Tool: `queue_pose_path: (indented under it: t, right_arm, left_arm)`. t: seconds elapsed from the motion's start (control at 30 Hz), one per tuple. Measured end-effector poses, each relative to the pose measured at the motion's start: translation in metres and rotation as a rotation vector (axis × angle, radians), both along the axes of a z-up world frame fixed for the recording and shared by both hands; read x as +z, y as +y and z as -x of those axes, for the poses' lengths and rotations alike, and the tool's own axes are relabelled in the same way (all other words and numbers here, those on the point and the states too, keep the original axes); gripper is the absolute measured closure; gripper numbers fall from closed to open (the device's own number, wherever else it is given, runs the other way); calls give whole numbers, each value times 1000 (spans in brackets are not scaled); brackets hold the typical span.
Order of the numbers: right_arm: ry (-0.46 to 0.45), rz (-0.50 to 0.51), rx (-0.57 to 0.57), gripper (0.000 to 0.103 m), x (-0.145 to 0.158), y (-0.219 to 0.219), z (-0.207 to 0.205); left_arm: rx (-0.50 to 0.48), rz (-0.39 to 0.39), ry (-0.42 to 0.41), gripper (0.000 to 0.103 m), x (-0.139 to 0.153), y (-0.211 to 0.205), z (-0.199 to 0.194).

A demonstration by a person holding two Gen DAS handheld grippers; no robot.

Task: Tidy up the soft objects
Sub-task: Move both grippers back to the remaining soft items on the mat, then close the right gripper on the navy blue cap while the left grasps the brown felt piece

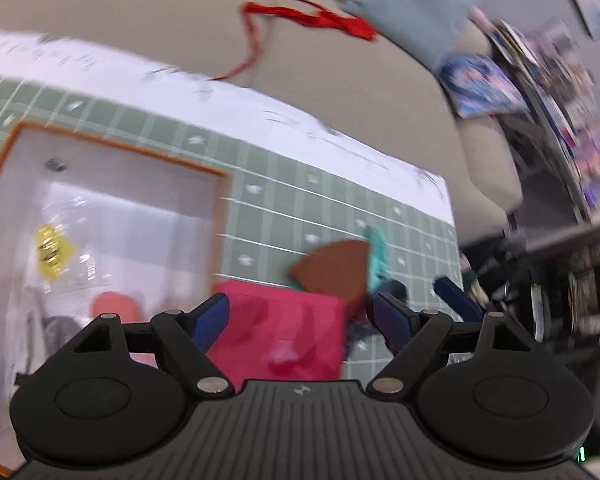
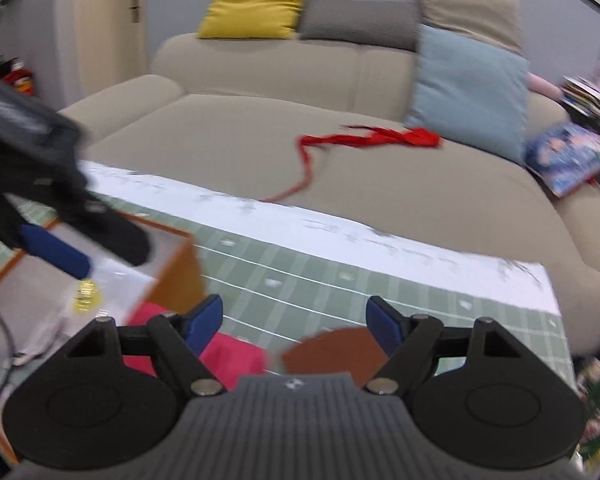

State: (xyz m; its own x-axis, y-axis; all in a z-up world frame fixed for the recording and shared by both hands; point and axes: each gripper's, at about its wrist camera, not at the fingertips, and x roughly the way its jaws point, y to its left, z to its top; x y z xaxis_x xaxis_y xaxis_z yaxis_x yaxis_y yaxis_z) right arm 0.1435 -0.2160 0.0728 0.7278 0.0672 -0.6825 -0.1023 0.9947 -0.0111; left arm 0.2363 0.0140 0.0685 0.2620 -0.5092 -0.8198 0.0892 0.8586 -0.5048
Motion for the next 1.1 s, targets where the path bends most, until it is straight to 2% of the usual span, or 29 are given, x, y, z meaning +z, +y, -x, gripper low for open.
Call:
queue_pose_path:
  t: [0.17, 0.3, 0.37, 0.53, 0.6, 0.7, 0.77, 0.8, 0.83, 1.0, 1.07, 1.1]
  right_arm:
    - [114, -32, -139, 22, -25, -54, -2]
    - [166, -93, -229, 22, -56, -92, 3]
    - [194, -111, -259, 23, -76, -106, 1]
    - [272, -138, -307, 28, -121, -133, 4]
    - [292, -166, -321, 30, -136, -141, 0]
    - [299, -190, -325, 32, -151, -148, 1]
    - [312, -201, -318, 40, -160, -152, -1]
    - [314, -216, -313, 40, -162, -152, -2]
    - [294, -215, -307, 45, -162, -152, -3]
    - [278, -169, -266, 53, -164, -148, -5]
    - [266, -119, -252, 66, -164, -145, -3]
    - [263, -104, -248, 68, -164, -145, -2]
  left_arm:
    - [-136, -40, -77, 7, 9, -57, 14]
    - [-242, -34, -138, 7, 4, -100, 22]
    - [-312, -36, -190, 7, 1, -123, 26]
    - [-417, -104, -291, 7, -7, -170, 30]
    - [-442, -143, -323, 7, -11, -183, 29]
    - [-433, -250, -373, 7, -21, -200, 25]
    - [-464, -304, -377, 7, -31, -210, 19]
    - [-474, -325, -377, 7, -36, -215, 17]
    - [-491, -349, -376, 7, -41, -220, 14]
    - [-570, -502, -408, 7, -68, -243, 6]
    - [-594, -556, -408, 7, -79, -249, 2]
    - [-609, -577, -402, 7, -86, -251, -1]
